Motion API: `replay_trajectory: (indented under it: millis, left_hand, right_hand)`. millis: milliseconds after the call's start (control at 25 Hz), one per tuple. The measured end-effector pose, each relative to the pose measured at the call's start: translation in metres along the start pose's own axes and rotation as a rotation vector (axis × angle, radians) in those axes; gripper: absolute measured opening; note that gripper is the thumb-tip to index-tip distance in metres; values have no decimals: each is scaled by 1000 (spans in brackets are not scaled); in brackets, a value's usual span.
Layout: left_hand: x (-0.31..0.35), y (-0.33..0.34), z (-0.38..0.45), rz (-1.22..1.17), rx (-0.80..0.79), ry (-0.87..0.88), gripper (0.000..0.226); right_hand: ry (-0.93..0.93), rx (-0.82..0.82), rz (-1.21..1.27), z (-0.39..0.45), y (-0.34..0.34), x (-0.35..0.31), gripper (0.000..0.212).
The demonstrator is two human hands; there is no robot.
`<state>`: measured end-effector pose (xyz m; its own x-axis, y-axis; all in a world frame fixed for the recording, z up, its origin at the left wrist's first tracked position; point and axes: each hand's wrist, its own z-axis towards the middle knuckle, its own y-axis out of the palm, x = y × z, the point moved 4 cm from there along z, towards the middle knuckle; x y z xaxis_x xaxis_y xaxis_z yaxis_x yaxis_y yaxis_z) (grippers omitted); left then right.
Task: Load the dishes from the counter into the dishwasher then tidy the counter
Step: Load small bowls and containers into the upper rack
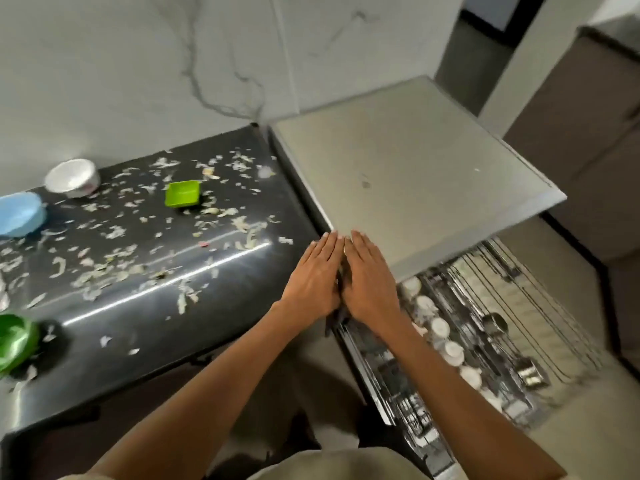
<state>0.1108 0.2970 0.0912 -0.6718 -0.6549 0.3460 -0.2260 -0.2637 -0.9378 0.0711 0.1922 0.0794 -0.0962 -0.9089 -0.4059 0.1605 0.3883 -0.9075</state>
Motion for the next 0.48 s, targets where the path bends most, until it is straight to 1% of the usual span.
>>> replay_trajectory:
  millis: [80, 160, 200, 280, 360, 480]
  left_hand:
    - [-34, -19, -27, 0, 38, -57, 79]
    - [-73, -37, -56, 24, 83, -141, 80]
    - [-92, -46, -70, 34, 109, -183, 81]
    - [-124, -61, -95, 31, 156, -260, 81]
    - [-151, -72, -114, 3, 198, -339, 79]
    - [-184, -79, -131, -34, 228, -444, 73]
  right_hand:
    - [-80, 2, 18, 9, 13, -43, 63]
    - [-164, -10, 37, 20, 27, -91, 60]
    - [-212, -24, 47, 26, 35, -116, 58]
    - [-307, -57, 55, 38, 50, -158, 61]
    - [-391, -90, 50, 50, 64, -192, 64]
    - [-476, -136, 21, 70, 83, -227, 61]
